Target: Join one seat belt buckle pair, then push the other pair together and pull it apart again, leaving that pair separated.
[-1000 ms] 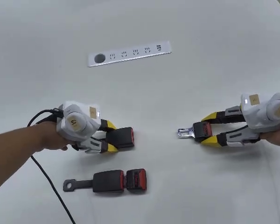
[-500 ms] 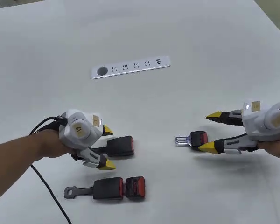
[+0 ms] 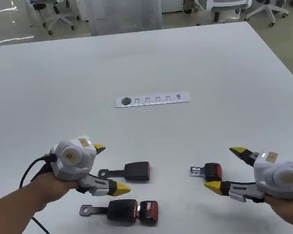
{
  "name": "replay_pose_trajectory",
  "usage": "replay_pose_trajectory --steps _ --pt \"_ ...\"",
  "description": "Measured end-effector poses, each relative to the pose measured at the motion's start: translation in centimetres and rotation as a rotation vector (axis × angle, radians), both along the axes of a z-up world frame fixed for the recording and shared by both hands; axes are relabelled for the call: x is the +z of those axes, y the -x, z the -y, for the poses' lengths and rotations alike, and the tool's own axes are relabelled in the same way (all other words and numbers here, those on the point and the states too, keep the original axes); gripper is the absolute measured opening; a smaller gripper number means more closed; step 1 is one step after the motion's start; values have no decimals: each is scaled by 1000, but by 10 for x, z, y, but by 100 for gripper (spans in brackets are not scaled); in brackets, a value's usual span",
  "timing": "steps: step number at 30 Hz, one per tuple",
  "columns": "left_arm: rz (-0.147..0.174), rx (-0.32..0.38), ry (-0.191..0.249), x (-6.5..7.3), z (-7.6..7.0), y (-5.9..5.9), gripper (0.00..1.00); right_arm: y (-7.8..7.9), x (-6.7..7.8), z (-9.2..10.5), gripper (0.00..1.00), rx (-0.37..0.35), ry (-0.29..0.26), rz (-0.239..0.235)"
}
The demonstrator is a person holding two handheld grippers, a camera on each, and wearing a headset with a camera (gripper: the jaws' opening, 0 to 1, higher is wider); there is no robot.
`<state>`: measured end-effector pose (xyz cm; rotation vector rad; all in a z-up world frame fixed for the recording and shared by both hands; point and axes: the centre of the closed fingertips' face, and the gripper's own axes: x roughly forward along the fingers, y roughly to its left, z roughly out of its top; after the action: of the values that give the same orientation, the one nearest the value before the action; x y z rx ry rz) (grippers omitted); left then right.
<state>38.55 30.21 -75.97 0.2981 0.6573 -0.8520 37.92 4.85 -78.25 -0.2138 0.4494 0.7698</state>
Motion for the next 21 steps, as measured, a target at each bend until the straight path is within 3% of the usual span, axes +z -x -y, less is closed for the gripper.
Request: replay_pose_trajectory --steps 3,5,6,10,15,21 --pt "17 31 5 8 -10 16 98 9 5 -9 88 -6 -3 11" --pt "32 50 23 14 -14 23 100 13 12 -15 89 -13 -21 25" --pt "40 64 55 19 -17 29 100 15 15 -18 89 -15 -19 30" --pt "43 70 64 22 -30 47 100 26 26 -30 90 -21 -34 44" --pt "44 78 108 29 -45 65 100 43 31 -41 92 -36 -22 43" --pt "75 64 131 35 -64 85 100 66 36 -46 94 -38 6 47"
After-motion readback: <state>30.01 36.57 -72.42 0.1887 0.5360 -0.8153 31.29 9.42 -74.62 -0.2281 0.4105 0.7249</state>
